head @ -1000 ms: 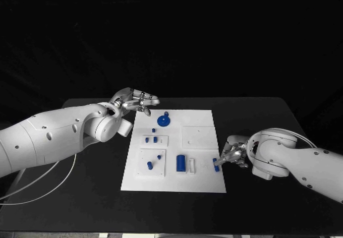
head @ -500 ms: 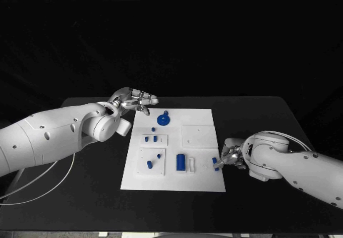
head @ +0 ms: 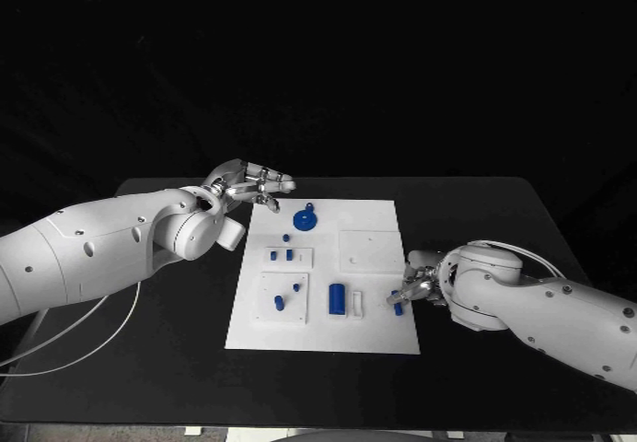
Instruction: Assemble the parts on the task board
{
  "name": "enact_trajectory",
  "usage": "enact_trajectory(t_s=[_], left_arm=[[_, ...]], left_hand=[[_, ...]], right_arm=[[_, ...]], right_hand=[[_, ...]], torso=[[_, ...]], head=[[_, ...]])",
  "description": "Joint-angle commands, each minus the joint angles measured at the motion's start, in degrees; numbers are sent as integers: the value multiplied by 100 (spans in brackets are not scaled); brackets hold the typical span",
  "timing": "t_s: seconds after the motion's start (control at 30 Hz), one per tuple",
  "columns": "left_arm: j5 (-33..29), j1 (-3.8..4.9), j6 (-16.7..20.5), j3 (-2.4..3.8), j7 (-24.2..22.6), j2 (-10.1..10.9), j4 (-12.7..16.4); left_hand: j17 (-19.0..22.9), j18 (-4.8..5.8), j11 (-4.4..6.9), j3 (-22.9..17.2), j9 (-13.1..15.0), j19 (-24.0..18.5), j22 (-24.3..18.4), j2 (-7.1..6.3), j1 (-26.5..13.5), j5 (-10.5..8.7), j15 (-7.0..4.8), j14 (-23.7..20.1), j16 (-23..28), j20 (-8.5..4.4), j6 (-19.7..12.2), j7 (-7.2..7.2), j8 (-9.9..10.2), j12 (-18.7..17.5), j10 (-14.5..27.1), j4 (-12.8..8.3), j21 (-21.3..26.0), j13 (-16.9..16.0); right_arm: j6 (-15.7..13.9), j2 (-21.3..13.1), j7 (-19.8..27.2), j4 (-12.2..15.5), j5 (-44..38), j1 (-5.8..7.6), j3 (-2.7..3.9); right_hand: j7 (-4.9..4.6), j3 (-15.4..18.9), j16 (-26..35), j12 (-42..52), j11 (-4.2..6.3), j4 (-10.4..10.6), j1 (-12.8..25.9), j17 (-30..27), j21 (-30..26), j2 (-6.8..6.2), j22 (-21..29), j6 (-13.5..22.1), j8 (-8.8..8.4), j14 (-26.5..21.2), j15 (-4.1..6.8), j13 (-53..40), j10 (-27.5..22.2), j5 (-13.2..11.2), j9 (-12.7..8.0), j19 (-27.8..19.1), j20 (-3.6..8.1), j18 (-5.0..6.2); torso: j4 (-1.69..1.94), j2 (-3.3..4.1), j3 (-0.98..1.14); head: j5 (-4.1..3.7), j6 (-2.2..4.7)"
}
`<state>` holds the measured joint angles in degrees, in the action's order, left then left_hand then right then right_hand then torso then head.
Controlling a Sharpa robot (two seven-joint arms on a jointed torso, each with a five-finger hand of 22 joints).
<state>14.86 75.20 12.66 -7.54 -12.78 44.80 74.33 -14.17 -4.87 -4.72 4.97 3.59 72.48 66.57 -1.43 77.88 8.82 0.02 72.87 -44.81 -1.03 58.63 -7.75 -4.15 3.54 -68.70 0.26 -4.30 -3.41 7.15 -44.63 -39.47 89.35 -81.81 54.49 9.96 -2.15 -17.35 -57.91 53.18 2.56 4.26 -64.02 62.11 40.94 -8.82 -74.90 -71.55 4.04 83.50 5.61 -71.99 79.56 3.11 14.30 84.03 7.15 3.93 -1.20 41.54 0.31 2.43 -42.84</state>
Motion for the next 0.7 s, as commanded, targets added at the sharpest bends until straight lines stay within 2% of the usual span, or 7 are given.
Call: enact_trajectory(t_s=[0.03, 0.13, 0.23, 0.4, 0.6, 0.67, 0.7], left_arm=[[-3, 4, -100, 3, -15, -5, 14], [-3, 4, -109, 3, -7, -6, 14], [-2, 4, -117, 2, 2, -5, 14], [1, 4, -125, 1, 11, -3, 17], [7, 4, -130, 1, 19, -1, 21], [9, 4, -131, 1, 21, 0, 22], [11, 4, -131, 1, 23, 1, 24]], left_hand=[[7, 38, -11, 24, 4, 38, -8, 41, -7, 21, 6, 17, 26, 5, -50, 4, 12, -13, -9, 9, 4, -8], [7, 38, -11, 24, 4, 38, -8, 41, -7, 21, 6, 17, 26, 5, -50, 4, 12, -13, -9, 9, 4, -8], [7, 38, -11, 24, 4, 38, -8, 41, -7, 21, 6, 17, 26, 5, -50, 4, 12, -13, -9, 9, 4, -8], [8, 37, -11, 22, 4, 37, -12, 42, 8, 18, 6, 17, 28, 5, -55, 4, 12, -13, -8, 2, 5, -8], [8, 37, -11, 22, 4, 37, -12, 42, 8, 18, 6, 17, 28, 5, -55, 4, 12, -13, -8, 2, 5, -8], [8, 37, -11, 22, 4, 37, -12, 42, 8, 18, 6, 17, 28, 5, -55, 4, 12, -13, -8, 2, 5, -8], [8, 37, -11, 22, 4, 37, -12, 42, 8, 18, 6, 17, 28, 5, -55, 4, 12, -13, -8, 2, 5, -8]], right_arm=[[87, 49, -229, -78, -516, -62, -95], [170, 93, -235, -126, -681, -63, -177], [253, 140, -240, -190, -776, -63, -275], [321, 199, -241, -242, -802, -63, -403], [312, 229, -241, -263, -696, -63, -484], [275, 231, -241, -267, -632, -63, -492], [230, 231, -239, -270, -545, -63, -498]], right_hand=[[15, -98, -3, -4, 23, -126, -161, 1, 21, 23, -303, 47, -38, 8, 5, -6, 16, -3, -473, 311, -14, -77], [1, -205, 9, 3, 10, -444, -213, -18, 23, 60, -306, 87, -43, 10, -6, -14, -9, 147, -486, 308, -29, -70], [-64, -287, 29, -17, -24, -946, -393, -41, 11, 123, -311, 207, -46, 4, -29, -8, -55, 734, -628, 302, -52, -65], [-142, -392, 31, -27, -62, -1543, -425, -47, -10, 266, -332, 299, -43, -2, -66, 11, -101, 933, -906, 300, -89, -41], [-161, -428, 22, -11, -69, -1722, -362, -41, -26, 330, -356, 316, -44, -4, -75, 27, -108, 1027, -1010, 302, -100, -29], [-160, -428, 23, -10, -68, -1720, -334, -42, -25, 340, -360, 319, -44, -4, -74, 30, -109, 1077, -1012, 303, -99, -28], [-154, -404, 19, -10, -60, -1599, -181, -40, -26, 360, -361, 347, -46, -2, -71, 33, -109, 1267, -1022, 307, -97, -26]], torso=[[-5, 0, -1], [-2, -3, -3], [-1, -4, -5], [-11, -6, -4], [-14, -7, -7], [-15, -7, -9], [-14, -7, -10]], head=[[11, -3], [13, -11], [15, -17], [23, -25], [18, -25], [16, -23], [15, -20]])
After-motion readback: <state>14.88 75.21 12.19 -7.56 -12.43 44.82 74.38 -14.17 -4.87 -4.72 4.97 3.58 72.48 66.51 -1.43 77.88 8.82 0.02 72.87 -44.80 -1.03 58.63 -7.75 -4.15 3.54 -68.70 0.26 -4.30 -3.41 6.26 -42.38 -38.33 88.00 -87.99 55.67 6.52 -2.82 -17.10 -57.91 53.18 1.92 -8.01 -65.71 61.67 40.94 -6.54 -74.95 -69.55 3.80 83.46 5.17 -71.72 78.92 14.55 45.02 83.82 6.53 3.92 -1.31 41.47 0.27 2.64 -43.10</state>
